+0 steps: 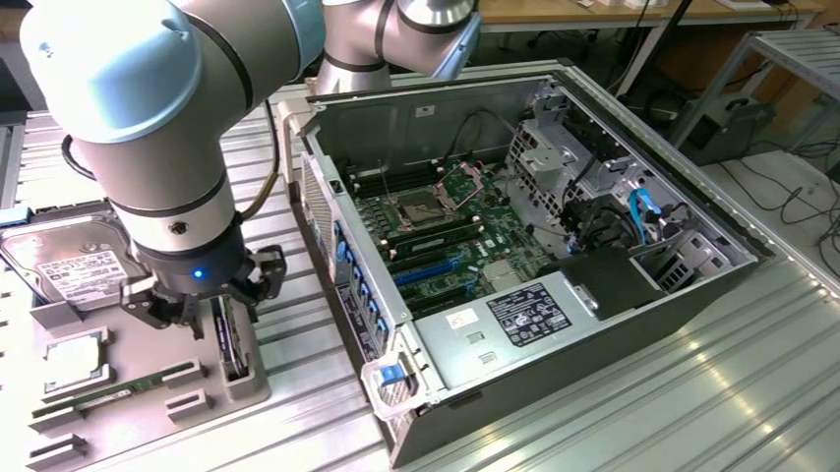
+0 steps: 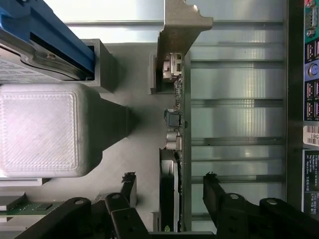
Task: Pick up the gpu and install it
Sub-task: 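Pick up the gpu and move the gpu toward the slot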
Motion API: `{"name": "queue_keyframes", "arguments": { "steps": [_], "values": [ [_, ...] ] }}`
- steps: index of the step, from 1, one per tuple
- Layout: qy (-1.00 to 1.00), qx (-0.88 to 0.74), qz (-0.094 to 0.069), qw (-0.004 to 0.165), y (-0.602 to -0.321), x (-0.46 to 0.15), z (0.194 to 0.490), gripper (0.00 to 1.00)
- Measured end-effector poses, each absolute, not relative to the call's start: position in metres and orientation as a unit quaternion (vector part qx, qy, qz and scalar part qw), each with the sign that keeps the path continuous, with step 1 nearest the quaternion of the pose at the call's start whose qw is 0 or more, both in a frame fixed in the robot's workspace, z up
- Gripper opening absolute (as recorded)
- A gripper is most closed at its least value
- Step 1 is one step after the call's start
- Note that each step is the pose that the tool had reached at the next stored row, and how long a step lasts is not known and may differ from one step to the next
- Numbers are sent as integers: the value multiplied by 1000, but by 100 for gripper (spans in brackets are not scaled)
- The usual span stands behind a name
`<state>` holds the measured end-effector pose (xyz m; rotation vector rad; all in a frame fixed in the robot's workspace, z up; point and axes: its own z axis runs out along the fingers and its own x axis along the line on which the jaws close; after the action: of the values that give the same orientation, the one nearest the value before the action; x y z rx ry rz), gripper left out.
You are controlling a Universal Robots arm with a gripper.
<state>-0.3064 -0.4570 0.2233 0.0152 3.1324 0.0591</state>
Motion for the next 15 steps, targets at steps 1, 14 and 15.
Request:
{"name": "queue_keyframes", "arguments": {
  "steps": [1, 14, 15],
  "values": [
    [1000, 5, 19, 4, -457, -306, 223, 58],
    [1000, 5, 19, 4, -457, -306, 223, 42],
    [1000, 5, 19, 4, -457, -306, 223, 42]
  ]
}}
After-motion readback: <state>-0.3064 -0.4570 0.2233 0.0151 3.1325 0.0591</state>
